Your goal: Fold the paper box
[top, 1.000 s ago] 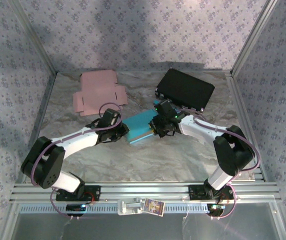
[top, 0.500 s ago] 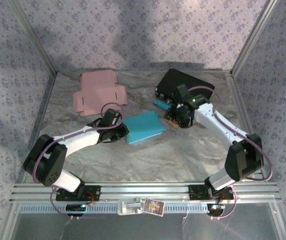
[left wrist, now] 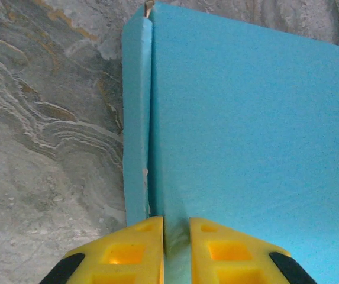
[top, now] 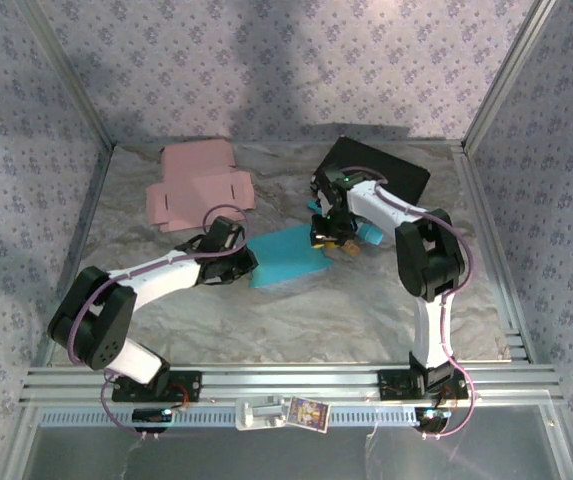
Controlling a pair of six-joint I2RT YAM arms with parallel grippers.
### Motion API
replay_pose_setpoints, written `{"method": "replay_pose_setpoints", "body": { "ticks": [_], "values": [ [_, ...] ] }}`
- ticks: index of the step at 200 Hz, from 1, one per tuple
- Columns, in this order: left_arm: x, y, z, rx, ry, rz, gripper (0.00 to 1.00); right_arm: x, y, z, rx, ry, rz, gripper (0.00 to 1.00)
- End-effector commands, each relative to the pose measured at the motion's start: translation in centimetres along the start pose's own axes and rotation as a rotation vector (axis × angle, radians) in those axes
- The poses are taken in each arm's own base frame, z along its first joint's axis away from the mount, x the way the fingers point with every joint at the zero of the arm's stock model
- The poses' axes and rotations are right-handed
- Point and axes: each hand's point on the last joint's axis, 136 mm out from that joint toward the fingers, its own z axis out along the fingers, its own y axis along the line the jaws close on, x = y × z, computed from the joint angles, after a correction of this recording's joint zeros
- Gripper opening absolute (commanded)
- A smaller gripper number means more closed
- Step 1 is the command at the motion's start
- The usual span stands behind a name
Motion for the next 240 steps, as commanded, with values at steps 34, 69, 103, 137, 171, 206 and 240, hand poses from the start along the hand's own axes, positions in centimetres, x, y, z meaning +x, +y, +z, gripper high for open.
{"method": "replay_pose_setpoints", "body": {
  "ticks": [34, 69, 103, 137, 171, 206, 240],
  "values": [
    [-0.8, 0.2, -1.1, -0.052, 0.009, 0.063, 0.28, 2.0, -0.9, 0.6, 0.097, 0.053, -0.049, 0.25],
    [-1.8, -0.3, -2.5, -0.044, 0.005, 0.106, 0.41, 2.7, -1.2, 1.4, 0.108, 0.079, -0.046, 0.25],
    [-1.5, -0.2, -1.4, -0.008, 0.067, 0.121, 0.42, 2.6, -0.8, 1.2, 0.098, 0.069, -0.049, 0.27],
    [-1.6, -0.6, -0.2, 0.016, 0.069, 0.127, 0.36, 2.8, -0.7, 1.5, 0.099, 0.080, -0.055, 0.27],
    [-1.0, 0.2, 1.0, 0.004, 0.093, 0.122, 0.26, 2.8, -0.8, 1.5, 0.097, 0.083, -0.051, 0.26],
    [-0.4, 1.2, 1.6, -0.026, 0.107, 0.121, 0.24, 2.8, -0.5, 1.4, 0.071, 0.079, -0.055, 0.26],
    [-0.3, 1.5, 2.0, -0.034, 0.112, 0.126, 0.18, 2.9, 0.2, 1.0, -0.023, 0.073, -0.081, 0.32]
  ]
}}
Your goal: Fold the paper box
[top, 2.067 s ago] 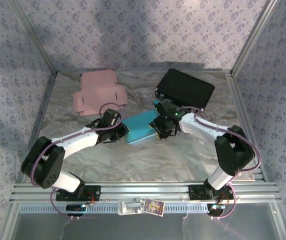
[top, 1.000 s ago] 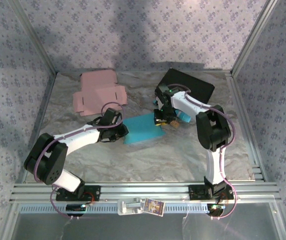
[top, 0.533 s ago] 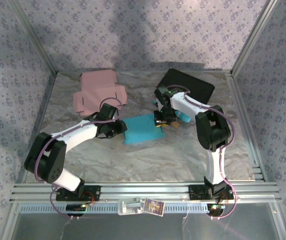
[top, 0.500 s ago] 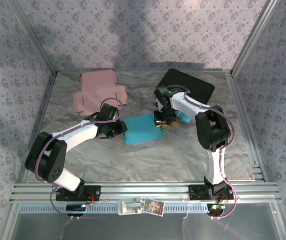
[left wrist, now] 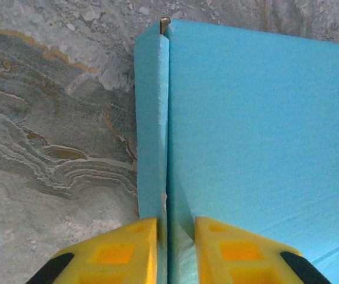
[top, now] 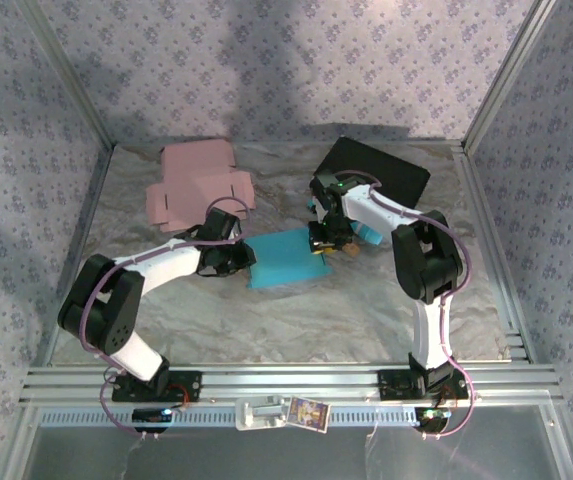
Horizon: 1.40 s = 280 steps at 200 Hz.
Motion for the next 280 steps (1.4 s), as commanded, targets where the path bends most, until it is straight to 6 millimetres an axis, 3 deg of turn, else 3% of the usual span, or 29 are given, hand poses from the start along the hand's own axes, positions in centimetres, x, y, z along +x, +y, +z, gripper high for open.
{"method": "replay_pose_setpoints", "body": {
  "ticks": [1, 38, 75, 92, 110, 139, 187, 198, 250, 269, 280],
  "values": [
    [0.9, 0.9, 1.1, -0.022, 0.033, 0.018, 0.18, 1.6, 0.2, 0.2, -0.069, 0.050, -0.028, 0.33],
    [1.3, 1.7, 1.1, -0.048, 0.034, 0.036, 0.07, 1.1, -0.6, -1.8, -0.200, -0.036, -0.008, 0.49],
    [1.7, 3.1, 1.0, -0.062, 0.030, 0.022, 0.02, 1.2, -1.1, -1.6, -0.315, -0.051, 0.034, 0.58],
    [1.9, 3.6, 1.0, -0.060, 0.028, 0.014, 0.00, 1.2, -0.4, -1.4, -0.380, -0.056, 0.027, 0.79],
    [2.2, 4.4, 1.2, -0.049, 0.041, -0.012, 0.00, 1.2, 0.3, -0.9, -0.436, -0.052, 0.029, 0.84],
    [2.8, 6.3, 1.3, -0.069, 0.048, -0.073, 0.00, 1.3, 0.5, 0.1, -0.482, -0.037, 0.039, 0.85],
    [3.6, 8.4, 1.3, -0.082, 0.045, -0.150, 0.00, 0.8, 2.2, -0.9, -0.632, -0.059, 0.020, 0.87],
    [3.8, 8.4, 1.4, -0.076, 0.050, -0.152, 0.00, 1.5, 2.7, -0.7, -0.685, -0.043, 0.032, 0.85],
    [3.1, 7.6, 1.4, -0.058, 0.046, -0.149, 0.00, -0.3, 6.0, -2.4, -0.839, -0.079, 0.071, 0.70],
    [2.0, 6.4, 0.5, -0.027, 0.011, -0.137, 0.00, -1.0, 6.2, -3.1, -0.869, -0.098, 0.124, 0.63],
    [1.0, 5.4, -0.4, -0.004, -0.018, -0.121, 0.05, -1.3, 6.2, -3.6, -0.880, -0.093, 0.177, 0.59]
  ]
}}
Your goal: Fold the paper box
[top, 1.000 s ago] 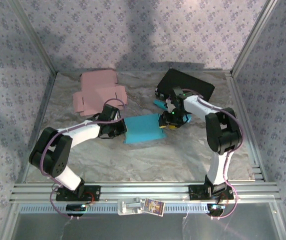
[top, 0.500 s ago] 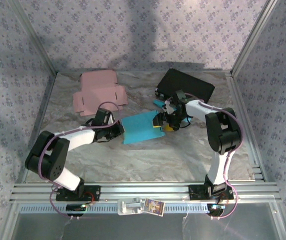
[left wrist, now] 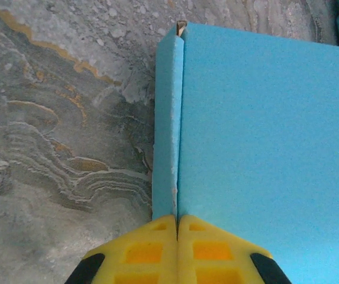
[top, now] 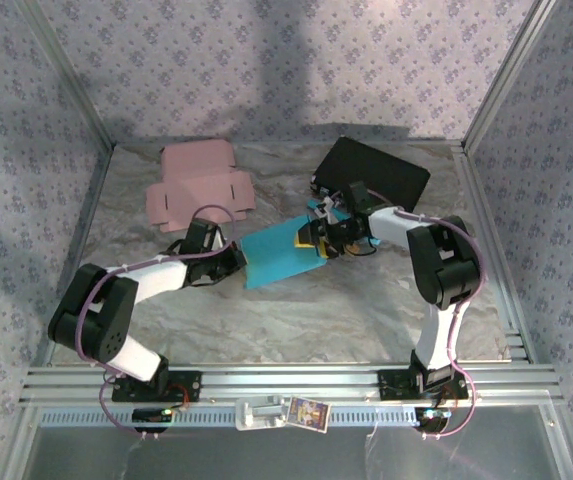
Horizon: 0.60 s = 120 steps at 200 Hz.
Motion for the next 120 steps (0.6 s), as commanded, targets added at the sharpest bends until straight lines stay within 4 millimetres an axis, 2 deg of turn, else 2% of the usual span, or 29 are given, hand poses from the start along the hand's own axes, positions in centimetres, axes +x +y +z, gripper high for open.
{"method": "replay_pose_setpoints", "body": {
  "ticks": [1, 33, 56, 69, 91, 94, 110, 120],
  "values": [
    [1.2, 3.6, -0.8, -0.166, 0.032, -0.048, 0.06, -1.0, 1.7, -0.5, -0.077, -0.036, 0.095, 0.58],
    [-2.4, -1.5, -4.5, -0.119, -0.101, 0.119, 0.25, -1.9, 2.6, -2.0, -0.098, -0.072, 0.246, 0.46],
    [-3.6, -6.3, -7.2, -0.100, -0.184, 0.412, 0.27, -2.2, 3.4, -3.0, -0.102, -0.064, 0.371, 0.36],
    [-2.8, -8.8, -8.0, -0.073, -0.208, 0.607, 0.27, -2.2, 3.8, -3.5, -0.096, -0.068, 0.421, 0.30],
    [-0.5, -11.5, -9.0, -0.030, -0.227, 0.886, 0.30, -1.1, 3.4, -3.8, -0.073, -0.023, 0.555, 0.26],
    [-0.3, -11.9, -9.3, -0.020, -0.236, 0.922, 0.30, -1.6, 4.1, -4.2, -0.078, -0.028, 0.550, 0.26],
    [2.8, -13.7, -10.3, 0.065, -0.254, 1.179, 0.35, -0.9, 4.3, -5.0, -0.060, -0.009, 0.621, 0.24],
    [4.2, -14.1, -10.8, 0.071, -0.278, 1.331, 0.39, -0.4, 4.4, -5.8, -0.052, -0.004, 0.668, 0.23]
  ]
}}
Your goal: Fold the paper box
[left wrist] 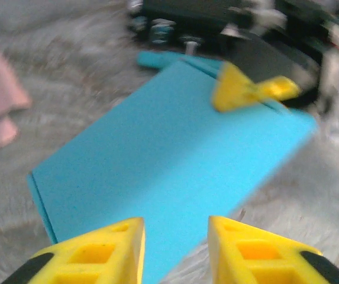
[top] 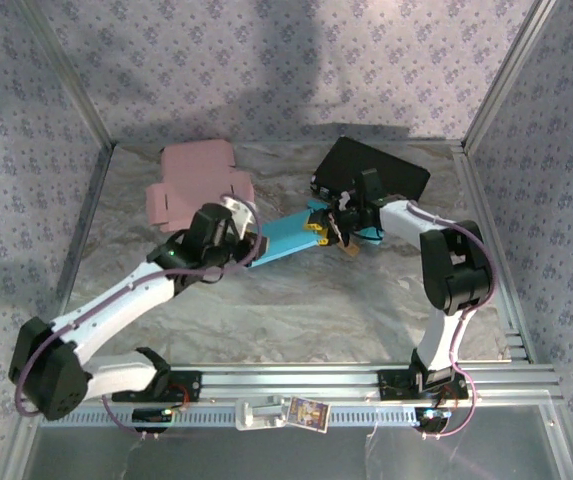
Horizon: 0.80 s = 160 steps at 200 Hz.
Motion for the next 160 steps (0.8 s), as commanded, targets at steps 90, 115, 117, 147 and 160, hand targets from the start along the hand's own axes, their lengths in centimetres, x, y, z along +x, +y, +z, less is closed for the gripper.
{"method": "replay_pose_setpoints", "body": {
  "ticks": [90, 115, 117, 147, 160],
  "values": [
    [2.2, -1.7, 0.4, -0.120, 0.013, 0.841, 0.53, 6.6, -1.2, -5.4, 0.082, 0.161, 0.454, 0.19],
    [3.2, -3.0, 1.0, -0.032, 0.023, 0.846, 0.54, 6.7, -1.8, -5.5, 0.092, 0.153, 0.475, 0.19],
    [3.4, -3.0, 1.0, -0.024, 0.026, 0.846, 0.54, 6.7, -1.9, -5.6, 0.091, 0.152, 0.477, 0.19],
    [4.5, -3.9, 1.4, 0.050, 0.055, 0.842, 0.54, 6.6, -2.0, -5.5, 0.092, 0.150, 0.483, 0.19],
    [4.5, -4.5, 1.4, 0.083, 0.048, 0.835, 0.55, 6.6, -2.1, -5.5, 0.089, 0.153, 0.488, 0.19]
  ]
}}
